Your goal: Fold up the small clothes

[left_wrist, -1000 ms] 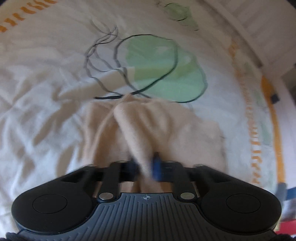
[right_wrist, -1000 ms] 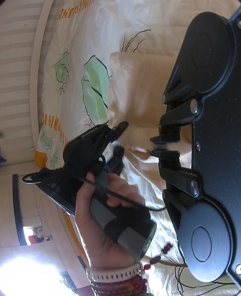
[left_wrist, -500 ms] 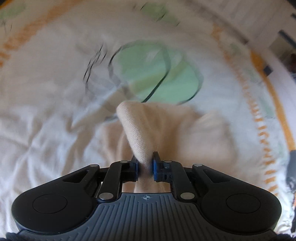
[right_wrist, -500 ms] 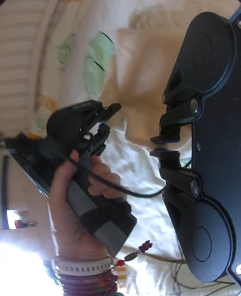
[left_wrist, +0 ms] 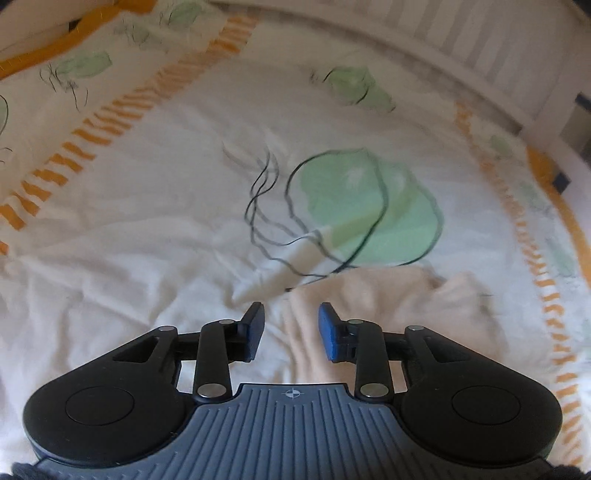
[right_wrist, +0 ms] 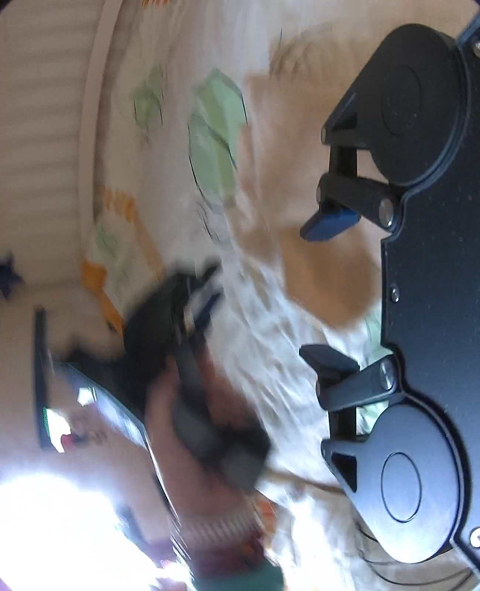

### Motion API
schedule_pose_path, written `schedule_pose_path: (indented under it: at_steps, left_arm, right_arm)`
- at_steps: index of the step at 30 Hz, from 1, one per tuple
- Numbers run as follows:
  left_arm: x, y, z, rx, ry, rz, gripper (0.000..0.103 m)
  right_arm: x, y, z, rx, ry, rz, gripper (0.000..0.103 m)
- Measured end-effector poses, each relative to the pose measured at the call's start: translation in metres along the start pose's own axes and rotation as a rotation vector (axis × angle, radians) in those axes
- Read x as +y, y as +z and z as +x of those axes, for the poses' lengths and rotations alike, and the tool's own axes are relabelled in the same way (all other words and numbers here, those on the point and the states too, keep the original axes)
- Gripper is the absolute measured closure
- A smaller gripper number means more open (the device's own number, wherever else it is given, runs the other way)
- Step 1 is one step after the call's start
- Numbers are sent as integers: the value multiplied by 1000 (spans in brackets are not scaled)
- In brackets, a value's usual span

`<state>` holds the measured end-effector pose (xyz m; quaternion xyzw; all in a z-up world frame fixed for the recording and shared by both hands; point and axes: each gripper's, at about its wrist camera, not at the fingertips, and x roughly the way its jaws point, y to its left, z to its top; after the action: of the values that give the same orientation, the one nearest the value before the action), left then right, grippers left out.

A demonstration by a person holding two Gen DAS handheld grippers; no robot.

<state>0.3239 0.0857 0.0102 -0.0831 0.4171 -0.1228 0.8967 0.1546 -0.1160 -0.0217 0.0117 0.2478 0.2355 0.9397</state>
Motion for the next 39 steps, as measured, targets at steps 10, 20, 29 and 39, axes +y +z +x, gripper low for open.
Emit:
schedule_pose_path:
  at_steps: [10,20,29,39]
  left_arm:
    - [-48,-58,-15,-36,-60,128,60]
    - [-2,-88,31,86,-55,-58,44]
    - [-3,-88,33,81,-44,-37,39]
    - [-8,-92,31,67,-36,-23,39]
  right_arm:
    - [-86,33,29,0,-160,133,23]
    - [-92,36,86,99,-12,131,22]
    - [-131,30,88,146,-268,129,40]
    - [-152,64,117,163,-149,33,51]
